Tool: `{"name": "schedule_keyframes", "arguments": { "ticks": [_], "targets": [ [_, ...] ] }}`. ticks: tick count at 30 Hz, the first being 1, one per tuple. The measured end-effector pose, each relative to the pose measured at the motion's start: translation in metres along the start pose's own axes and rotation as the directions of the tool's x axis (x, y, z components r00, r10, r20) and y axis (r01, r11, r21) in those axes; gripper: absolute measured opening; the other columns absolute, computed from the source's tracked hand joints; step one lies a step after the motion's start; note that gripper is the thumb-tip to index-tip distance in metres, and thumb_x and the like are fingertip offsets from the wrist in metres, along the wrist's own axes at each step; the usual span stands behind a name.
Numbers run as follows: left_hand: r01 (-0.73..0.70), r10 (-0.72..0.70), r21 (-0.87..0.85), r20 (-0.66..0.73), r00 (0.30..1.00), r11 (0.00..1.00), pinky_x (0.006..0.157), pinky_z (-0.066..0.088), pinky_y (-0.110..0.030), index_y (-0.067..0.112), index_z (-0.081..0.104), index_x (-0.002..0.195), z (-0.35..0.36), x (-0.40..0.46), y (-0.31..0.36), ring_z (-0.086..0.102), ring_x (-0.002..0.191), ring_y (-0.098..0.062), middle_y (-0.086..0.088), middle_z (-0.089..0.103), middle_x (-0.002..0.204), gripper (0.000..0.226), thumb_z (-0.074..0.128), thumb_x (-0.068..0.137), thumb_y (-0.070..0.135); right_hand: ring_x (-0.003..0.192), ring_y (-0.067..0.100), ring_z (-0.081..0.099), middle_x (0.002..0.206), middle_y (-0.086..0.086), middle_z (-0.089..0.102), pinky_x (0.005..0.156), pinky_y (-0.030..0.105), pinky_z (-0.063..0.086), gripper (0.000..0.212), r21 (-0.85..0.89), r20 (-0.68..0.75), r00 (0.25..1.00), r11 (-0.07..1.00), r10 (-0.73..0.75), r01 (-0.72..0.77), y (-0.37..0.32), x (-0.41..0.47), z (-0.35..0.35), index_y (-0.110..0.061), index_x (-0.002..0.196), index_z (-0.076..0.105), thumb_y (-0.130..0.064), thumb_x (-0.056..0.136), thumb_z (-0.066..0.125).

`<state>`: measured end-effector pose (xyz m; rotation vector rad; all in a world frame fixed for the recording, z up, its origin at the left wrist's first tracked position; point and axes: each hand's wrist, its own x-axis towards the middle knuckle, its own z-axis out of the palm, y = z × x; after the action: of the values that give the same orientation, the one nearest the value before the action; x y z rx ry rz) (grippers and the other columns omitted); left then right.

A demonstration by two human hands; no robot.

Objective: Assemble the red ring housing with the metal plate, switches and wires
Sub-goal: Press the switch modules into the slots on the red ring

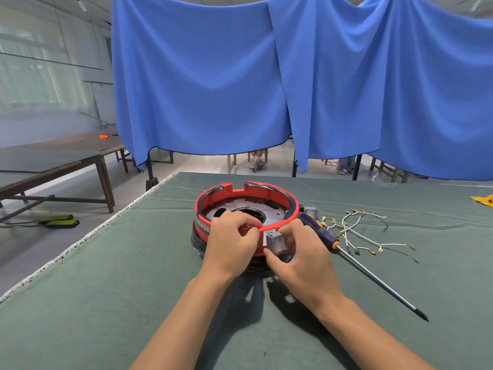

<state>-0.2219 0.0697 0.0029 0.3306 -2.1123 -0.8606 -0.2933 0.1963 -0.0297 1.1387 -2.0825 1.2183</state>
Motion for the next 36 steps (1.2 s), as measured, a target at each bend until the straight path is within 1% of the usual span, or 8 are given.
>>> {"name": "schedule_keyframes", "arguments": {
  "ticks": [8, 14, 18, 24, 28, 31, 33, 36],
  "targets": [
    [-0.001, 0.002, -0.016, 0.077, 0.997, 1.0, 0.088, 0.045, -0.031, 0.017, 0.075, 0.086, -0.006, -0.002, 0.004, 0.056, 0.093, -0.008, 0.011, 0.067, 0.084, 0.032, 0.048, 0.068, 0.021, 0.074, 0.01, 0.054, 0.081, -0.01, 0.061, 0.066, 0.021, 0.04, 0.04, -0.001, 0.056, 0.998, 1.0, -0.003, 0.003, -0.002, 0.005, 0.0, -0.021, 0.096, 0.054, -0.04, 0.071, 0.08],
    [-0.089, 0.085, 0.038, 0.103, 0.991, 0.995, 0.092, 0.039, -0.033, 0.022, 0.072, 0.087, -0.004, -0.003, 0.001, 0.057, 0.092, -0.005, 0.015, 0.067, 0.086, 0.02, 0.066, 0.074, 0.037, 0.071, -0.001, 0.041, 0.065, -0.025, 0.041, 0.061, 0.009, 0.035, 0.044, 0.067, 0.06, 0.998, 0.998, 0.005, -0.009, -0.001, 0.004, 0.004, -0.022, 0.103, 0.049, -0.026, 0.072, 0.08],
    [-0.118, 0.113, 0.093, 0.063, 0.992, 0.989, 0.094, 0.033, -0.03, 0.023, 0.071, 0.089, -0.001, -0.004, -0.001, 0.057, 0.094, -0.006, 0.015, 0.067, 0.09, 0.015, 0.076, 0.075, 0.025, 0.068, -0.009, 0.049, 0.068, -0.024, 0.046, 0.061, 0.005, 0.036, 0.046, 0.133, 0.108, 0.994, 0.99, 0.028, -0.043, 0.004, 0.002, 0.005, -0.037, 0.097, 0.041, -0.03, 0.071, 0.079],
    [-0.132, 0.126, 0.114, 0.055, 0.99, 0.985, 0.093, 0.034, -0.032, 0.022, 0.072, 0.09, 0.0, -0.004, -0.002, 0.057, 0.094, -0.004, 0.017, 0.067, 0.089, 0.016, 0.077, 0.074, 0.023, 0.07, 0.005, 0.057, 0.08, -0.025, 0.054, 0.06, 0.014, 0.042, 0.032, 0.245, 0.107, 0.993, 0.967, 0.042, -0.067, 0.011, -0.001, 0.005, -0.043, 0.097, 0.046, -0.028, 0.079, 0.067],
    [-0.134, 0.13, 0.122, 0.046, 0.991, 0.983, 0.092, 0.033, -0.031, 0.023, 0.071, 0.09, 0.001, -0.004, -0.002, 0.056, 0.093, -0.005, 0.017, 0.066, 0.089, 0.015, 0.075, 0.076, 0.021, 0.072, 0.004, 0.058, 0.078, -0.019, 0.057, 0.061, 0.009, 0.042, 0.034, 0.227, 0.072, 0.997, 0.973, 0.029, -0.045, 0.013, 0.0, 0.004, -0.045, 0.089, 0.049, -0.022, 0.079, 0.073],
    [-0.139, 0.136, 0.114, 0.03, 0.99, 0.984, 0.091, 0.033, -0.03, 0.024, 0.071, 0.089, 0.002, -0.004, -0.002, 0.057, 0.094, -0.007, 0.016, 0.067, 0.089, 0.013, 0.074, 0.077, 0.02, 0.073, 0.005, 0.058, 0.081, -0.017, 0.058, 0.063, 0.015, 0.045, 0.029, 0.211, 0.061, 0.998, 0.977, 0.016, -0.029, 0.013, 0.001, 0.003, -0.039, 0.088, 0.054, -0.02, 0.079, 0.074],
    [-0.14, 0.138, 0.122, 0.027, 0.99, 0.983, 0.092, 0.032, -0.029, 0.024, 0.071, 0.09, 0.003, -0.003, -0.002, 0.057, 0.095, -0.007, 0.015, 0.067, 0.09, 0.014, 0.073, 0.077, 0.02, 0.075, 0.004, 0.056, 0.084, -0.017, 0.055, 0.064, 0.025, 0.048, 0.025, 0.112, 0.034, 0.999, 0.994, 0.007, -0.011, 0.013, 0.001, 0.002, -0.034, 0.093, 0.056, -0.025, 0.079, 0.074],
    [-0.139, 0.138, 0.131, 0.015, 0.99, 0.982, 0.094, 0.032, -0.03, 0.022, 0.071, 0.091, 0.004, -0.002, -0.002, 0.057, 0.096, -0.008, 0.013, 0.068, 0.091, 0.015, 0.074, 0.077, 0.019, 0.086, 0.008, 0.054, 0.095, -0.016, 0.05, 0.065, 0.024, 0.046, 0.039, -0.029, -0.009, 1.0, 1.0, -0.011, 0.011, 0.014, 0.004, -0.001, -0.032, 0.108, 0.055, -0.033, 0.075, 0.075]
  ]
}}
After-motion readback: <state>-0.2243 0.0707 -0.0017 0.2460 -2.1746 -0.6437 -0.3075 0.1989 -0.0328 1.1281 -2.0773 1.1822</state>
